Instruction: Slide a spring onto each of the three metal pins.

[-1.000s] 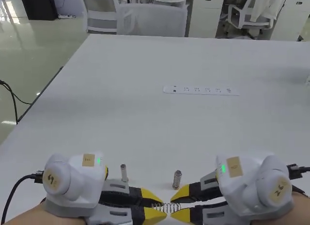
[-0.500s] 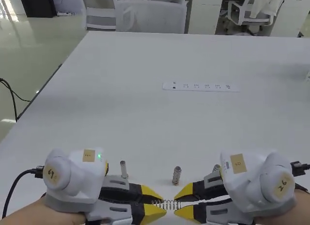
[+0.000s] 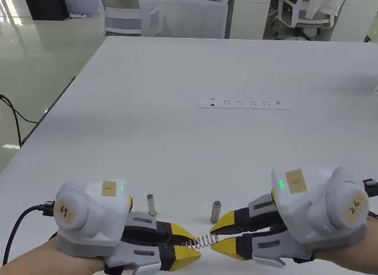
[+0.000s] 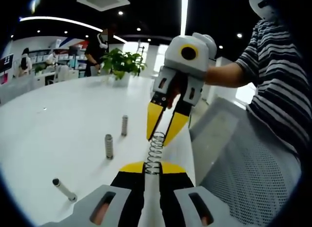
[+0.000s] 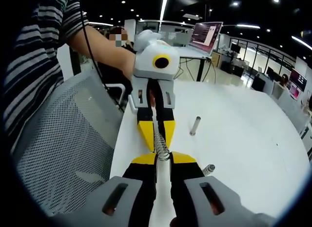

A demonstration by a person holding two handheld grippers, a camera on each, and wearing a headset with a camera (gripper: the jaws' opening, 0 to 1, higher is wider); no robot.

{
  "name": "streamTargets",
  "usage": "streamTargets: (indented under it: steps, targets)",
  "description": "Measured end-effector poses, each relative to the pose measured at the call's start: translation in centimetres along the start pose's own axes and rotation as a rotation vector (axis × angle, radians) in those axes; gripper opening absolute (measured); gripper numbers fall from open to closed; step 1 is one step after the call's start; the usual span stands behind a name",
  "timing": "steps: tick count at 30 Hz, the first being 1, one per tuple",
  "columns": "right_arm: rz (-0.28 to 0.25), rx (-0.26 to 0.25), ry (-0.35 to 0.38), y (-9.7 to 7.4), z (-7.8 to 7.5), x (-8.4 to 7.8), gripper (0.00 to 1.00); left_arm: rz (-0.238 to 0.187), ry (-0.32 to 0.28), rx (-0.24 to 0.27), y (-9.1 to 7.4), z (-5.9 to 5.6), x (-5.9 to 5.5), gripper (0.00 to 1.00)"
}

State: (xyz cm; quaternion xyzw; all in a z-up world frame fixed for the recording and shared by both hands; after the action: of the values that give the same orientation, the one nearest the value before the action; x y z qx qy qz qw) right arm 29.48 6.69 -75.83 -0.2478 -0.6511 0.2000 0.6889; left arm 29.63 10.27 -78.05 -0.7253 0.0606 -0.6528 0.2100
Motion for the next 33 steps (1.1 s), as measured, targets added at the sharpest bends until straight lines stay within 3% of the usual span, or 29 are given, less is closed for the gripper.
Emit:
streamTargets:
  steps: [5, 15, 26, 33]
  targets:
    - [-0.001, 0.013, -0.026, 0.0, 0.3, 0.8, 0.07, 0.019, 0.012, 0.003, 0.3, -0.1, -0.4, 0.02]
    - [-0.057, 0.023, -0.045, 0.7, 0.9, 2.9, 0.07, 0.04, 0.048, 0.012, 0.8, -0.2, -0.3, 0.02]
    - [-0.097, -0.026, -0.122, 1.5, 1.0, 4.1, 0.07, 0.036, 0.055, 0.03, 0.4, 0.2, 0.1, 0.03]
    - [-0.102, -0.014, -0.131, 1.9, 1.3, 4.1, 0.07, 0.039, 0.039, 0.022, 0.5, -0.2, -0.2, 0.03]
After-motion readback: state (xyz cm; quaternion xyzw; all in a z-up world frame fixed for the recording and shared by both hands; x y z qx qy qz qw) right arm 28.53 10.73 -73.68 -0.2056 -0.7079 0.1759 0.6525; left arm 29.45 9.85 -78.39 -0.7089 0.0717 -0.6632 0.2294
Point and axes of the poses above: the centre of the closed fingertips' face, and the gripper's own axes: y roughly forward along the fingers, z roughly to its left, x roughly out of its top, the point moved 2 cm from there along -y, roughly backward along the fingers, and after that the axes turned 8 degrees about y, right-handed, at the moved point
